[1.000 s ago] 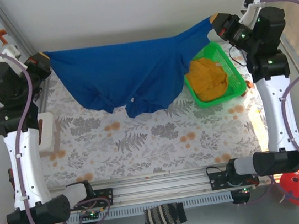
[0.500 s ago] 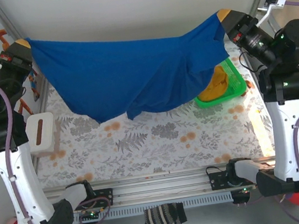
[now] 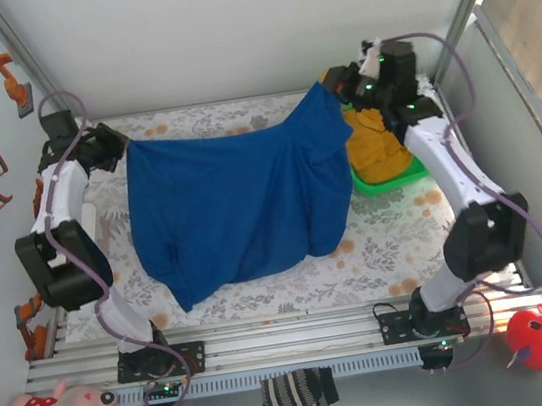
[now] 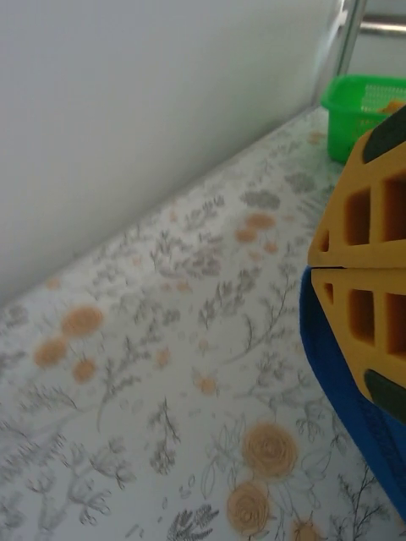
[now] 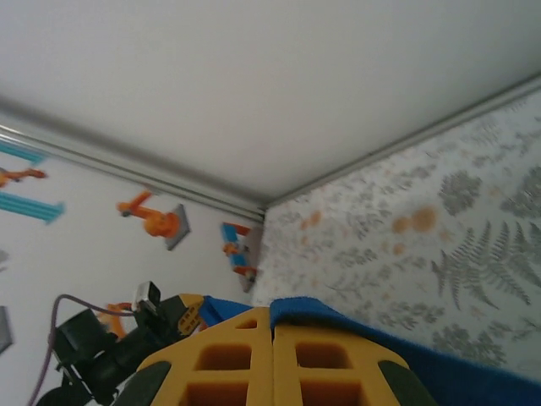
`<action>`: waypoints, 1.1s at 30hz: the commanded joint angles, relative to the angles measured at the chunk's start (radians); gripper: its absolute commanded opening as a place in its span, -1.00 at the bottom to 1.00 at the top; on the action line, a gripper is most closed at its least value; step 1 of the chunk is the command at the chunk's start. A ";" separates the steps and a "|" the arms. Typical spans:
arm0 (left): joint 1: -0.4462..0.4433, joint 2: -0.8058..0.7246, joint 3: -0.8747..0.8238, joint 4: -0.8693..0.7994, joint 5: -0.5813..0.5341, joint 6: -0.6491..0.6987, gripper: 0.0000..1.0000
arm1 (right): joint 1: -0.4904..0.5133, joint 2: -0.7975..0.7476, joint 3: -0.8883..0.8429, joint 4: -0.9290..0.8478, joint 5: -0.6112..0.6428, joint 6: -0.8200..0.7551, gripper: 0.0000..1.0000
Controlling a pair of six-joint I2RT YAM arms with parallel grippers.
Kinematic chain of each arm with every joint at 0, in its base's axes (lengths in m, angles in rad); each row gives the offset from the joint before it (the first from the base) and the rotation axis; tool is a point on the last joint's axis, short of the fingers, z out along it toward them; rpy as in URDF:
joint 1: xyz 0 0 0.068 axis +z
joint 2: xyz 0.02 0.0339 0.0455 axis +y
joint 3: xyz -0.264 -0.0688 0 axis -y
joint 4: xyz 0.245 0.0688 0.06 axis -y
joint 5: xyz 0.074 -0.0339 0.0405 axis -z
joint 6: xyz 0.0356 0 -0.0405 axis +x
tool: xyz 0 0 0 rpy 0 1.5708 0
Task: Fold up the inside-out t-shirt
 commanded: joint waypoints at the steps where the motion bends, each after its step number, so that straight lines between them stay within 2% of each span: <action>1: 0.007 0.071 0.097 0.012 0.013 0.069 -1.00 | 0.015 0.108 0.059 0.044 0.056 -0.061 -1.00; 3: 0.007 0.121 0.134 0.004 0.025 0.085 -0.78 | 0.018 0.179 0.097 0.042 0.065 -0.060 -1.00; 5: 0.002 0.133 0.144 -0.020 0.024 0.100 -0.34 | 0.021 0.220 0.116 0.043 0.068 -0.049 -1.00; 6: -0.001 0.123 0.132 -0.025 0.022 0.108 -0.20 | 0.024 0.226 0.113 0.049 0.068 -0.047 -1.00; 8: -0.016 0.086 0.079 -0.035 0.002 0.130 0.02 | 0.030 0.226 0.102 0.058 0.066 -0.049 -1.00; 9: -0.026 0.063 0.054 -0.049 -0.014 0.146 0.07 | 0.032 0.221 0.094 0.059 0.064 -0.054 -1.00; 14: -0.100 -0.074 -0.137 -0.174 -0.158 0.191 0.08 | 0.043 0.173 0.023 0.089 0.057 -0.053 -1.00; 19: -0.180 -0.228 -0.352 -0.234 -0.313 0.170 0.09 | 0.060 0.106 -0.053 0.113 0.058 -0.054 -1.00; 25: -0.200 -0.396 -0.573 -0.227 -0.395 0.085 0.09 | 0.062 0.039 -0.118 0.131 0.070 -0.053 -1.00; 28: -0.199 -0.396 -0.619 -0.200 -0.390 0.071 0.03 | 0.062 0.020 -0.131 0.138 0.069 -0.050 -1.00; 31: -0.204 -0.326 -0.617 -0.179 -0.357 0.074 -0.13 | 0.062 0.011 -0.133 0.134 0.069 -0.050 -1.00; 33: -0.213 -0.283 -0.607 -0.177 -0.369 0.084 -0.16 | 0.061 0.008 -0.133 0.132 0.067 -0.051 -1.00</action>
